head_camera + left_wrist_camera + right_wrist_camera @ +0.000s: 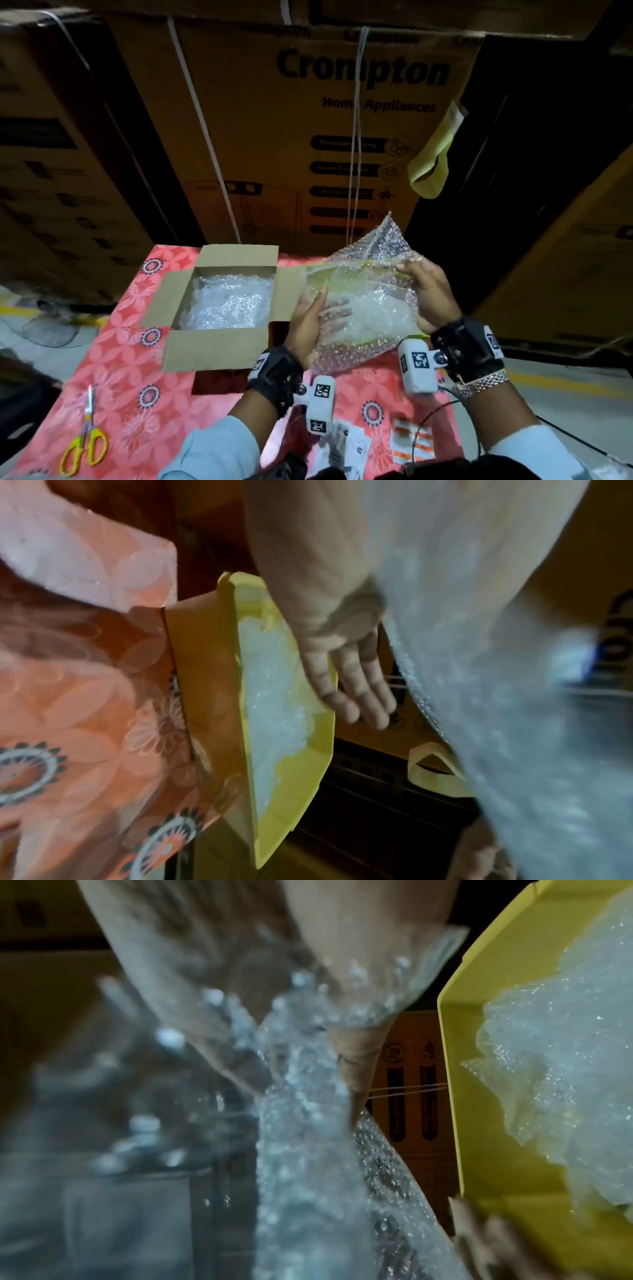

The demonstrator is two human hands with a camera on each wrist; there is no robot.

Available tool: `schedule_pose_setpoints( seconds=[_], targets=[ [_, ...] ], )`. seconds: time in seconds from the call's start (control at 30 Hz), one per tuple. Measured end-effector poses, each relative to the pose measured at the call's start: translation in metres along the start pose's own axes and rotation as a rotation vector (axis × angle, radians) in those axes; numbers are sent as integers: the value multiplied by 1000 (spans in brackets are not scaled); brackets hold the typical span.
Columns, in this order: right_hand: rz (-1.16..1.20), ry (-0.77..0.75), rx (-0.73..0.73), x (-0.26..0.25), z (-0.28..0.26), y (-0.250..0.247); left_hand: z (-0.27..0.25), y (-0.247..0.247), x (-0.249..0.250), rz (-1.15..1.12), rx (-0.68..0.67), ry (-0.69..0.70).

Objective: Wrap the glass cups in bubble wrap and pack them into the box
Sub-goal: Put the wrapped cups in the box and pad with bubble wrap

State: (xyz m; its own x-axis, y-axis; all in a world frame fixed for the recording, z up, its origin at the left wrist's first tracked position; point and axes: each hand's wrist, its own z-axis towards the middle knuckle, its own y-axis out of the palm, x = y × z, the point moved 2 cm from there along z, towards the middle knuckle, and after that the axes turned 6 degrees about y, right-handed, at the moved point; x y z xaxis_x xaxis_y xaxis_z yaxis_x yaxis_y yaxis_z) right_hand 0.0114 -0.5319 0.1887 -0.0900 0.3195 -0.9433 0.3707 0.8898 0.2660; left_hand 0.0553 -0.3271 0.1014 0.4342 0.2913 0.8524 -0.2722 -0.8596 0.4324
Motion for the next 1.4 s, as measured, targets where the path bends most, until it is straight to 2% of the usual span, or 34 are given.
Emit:
schedule_pose_setpoints(
  seconds=[0.07,0.17,0.3,0.43,0.5,0.6,0.83,0.97,1.1,1.2,1.3,1.4],
  targets=[
    [-62,-16,-23,10,0,13,-1,-25,14,21,130,136],
    [-146,-6,20,26,-3,37,-6,-71,40,172,192,296],
    [-201,24,53,45,-4,74,-16,-122,83,377,170,402],
    [-206,22,11,61,2,116,-27,-160,117,543,35,535],
    [-278,15,1,72,4,137,-30,-184,130,610,-32,538],
    [-349,82,-37,89,1,161,-31,-220,139,707,-94,519],
    [-499,71,-73,134,-21,189,-28,-292,127,881,-185,406],
    [-509,48,-56,134,-26,201,-24,-299,132,910,-191,414],
    [-569,-45,-10,118,2,208,-8,-300,155,907,-179,478],
    [-689,-144,12,107,29,212,8,-302,166,986,-195,518],
    [-825,-134,15,110,55,222,29,-304,165,1073,-176,452],
    [-1032,-63,-5,133,75,227,43,-308,155,1289,-185,344]
  ],
)
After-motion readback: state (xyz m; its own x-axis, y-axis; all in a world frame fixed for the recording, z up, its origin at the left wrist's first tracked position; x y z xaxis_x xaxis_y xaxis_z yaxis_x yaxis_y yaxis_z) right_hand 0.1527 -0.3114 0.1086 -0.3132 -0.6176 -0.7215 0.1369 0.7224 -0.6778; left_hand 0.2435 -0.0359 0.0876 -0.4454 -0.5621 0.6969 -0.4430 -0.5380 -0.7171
